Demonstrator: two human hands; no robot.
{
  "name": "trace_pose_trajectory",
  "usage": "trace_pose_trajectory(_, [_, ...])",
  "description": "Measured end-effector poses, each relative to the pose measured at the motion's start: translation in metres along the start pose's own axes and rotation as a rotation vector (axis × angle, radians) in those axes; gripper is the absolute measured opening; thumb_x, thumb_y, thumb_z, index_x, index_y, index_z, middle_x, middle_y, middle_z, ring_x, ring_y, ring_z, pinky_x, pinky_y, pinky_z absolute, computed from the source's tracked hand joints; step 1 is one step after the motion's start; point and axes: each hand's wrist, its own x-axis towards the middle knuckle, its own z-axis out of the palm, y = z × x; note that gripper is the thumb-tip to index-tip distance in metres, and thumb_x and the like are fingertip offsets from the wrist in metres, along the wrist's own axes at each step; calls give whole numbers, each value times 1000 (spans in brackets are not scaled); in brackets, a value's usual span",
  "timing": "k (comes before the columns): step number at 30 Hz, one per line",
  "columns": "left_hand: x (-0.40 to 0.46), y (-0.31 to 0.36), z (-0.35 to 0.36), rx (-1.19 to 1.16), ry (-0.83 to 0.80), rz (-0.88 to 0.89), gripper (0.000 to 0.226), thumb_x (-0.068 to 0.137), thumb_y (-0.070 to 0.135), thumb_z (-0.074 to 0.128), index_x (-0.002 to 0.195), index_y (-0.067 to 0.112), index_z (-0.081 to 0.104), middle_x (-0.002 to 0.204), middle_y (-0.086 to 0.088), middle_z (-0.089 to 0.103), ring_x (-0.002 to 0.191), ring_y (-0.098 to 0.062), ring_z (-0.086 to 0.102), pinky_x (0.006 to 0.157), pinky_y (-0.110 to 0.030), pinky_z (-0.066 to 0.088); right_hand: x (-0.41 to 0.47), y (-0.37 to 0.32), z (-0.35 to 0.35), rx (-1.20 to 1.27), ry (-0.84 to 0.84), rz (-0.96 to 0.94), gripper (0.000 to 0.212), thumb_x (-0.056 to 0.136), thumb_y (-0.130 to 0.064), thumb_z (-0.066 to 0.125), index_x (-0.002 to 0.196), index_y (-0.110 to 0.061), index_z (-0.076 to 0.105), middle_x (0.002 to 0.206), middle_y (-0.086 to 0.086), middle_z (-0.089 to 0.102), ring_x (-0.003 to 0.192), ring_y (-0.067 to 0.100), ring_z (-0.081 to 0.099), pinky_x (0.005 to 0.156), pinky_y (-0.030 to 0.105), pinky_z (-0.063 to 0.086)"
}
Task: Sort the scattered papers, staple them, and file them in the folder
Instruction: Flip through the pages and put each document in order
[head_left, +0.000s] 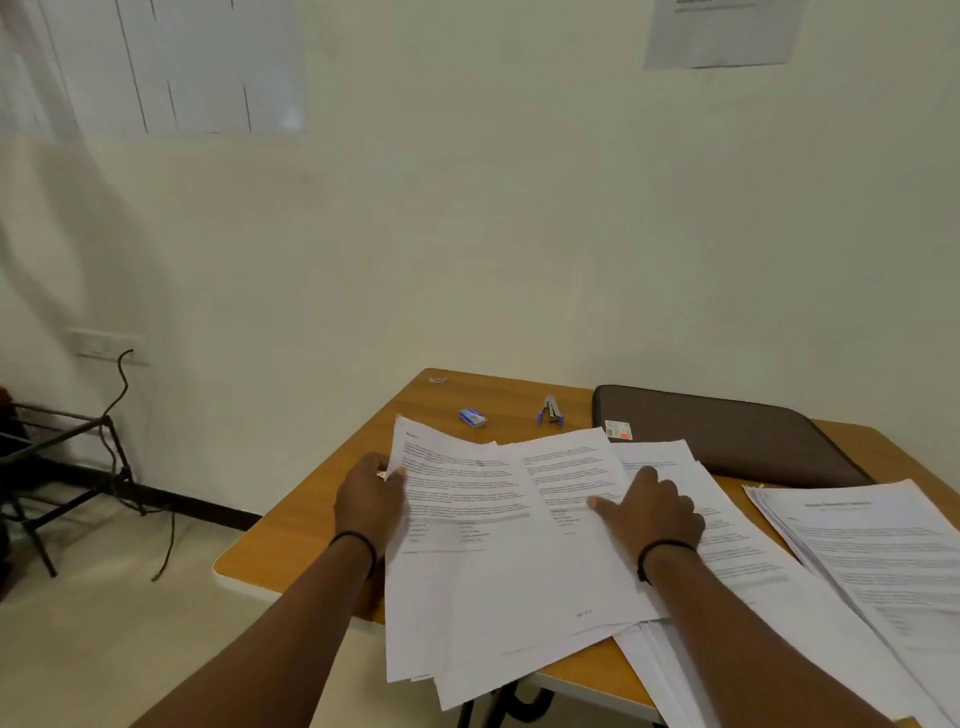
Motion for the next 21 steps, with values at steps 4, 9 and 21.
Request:
trace_pose_trajectory(4, [0, -2, 5, 23, -7, -1, 9, 100, 21, 57, 100, 13, 60, 98, -2, 65, 78, -14, 58, 58, -23, 41, 8, 1, 1, 210, -63, 39, 53, 82, -48, 74, 116, -14, 52, 114, 8, 64, 104, 28, 62, 83, 40, 50])
trace_pose_trajectory(9, [2, -1, 8, -3, 7, -15, 9, 100, 21, 57, 99, 12, 59, 97, -2, 66, 80, -17, 61, 59, -25, 43, 8, 2, -11, 373, 402, -119, 17, 98, -28, 56, 98, -12, 62, 93, 12, 67, 82, 33, 62, 70, 37, 50])
trace_pose_trajectory(21, [1, 13, 4, -423, -44, -27, 11, 98, 6, 55, 88, 6, 59, 89, -6, 66, 79, -28, 60, 65, -31, 50, -33, -81, -86, 1252, 419, -655, 10, 103, -19, 51, 101, -10, 56, 94, -8, 66, 84, 4, 61, 76, 19, 50])
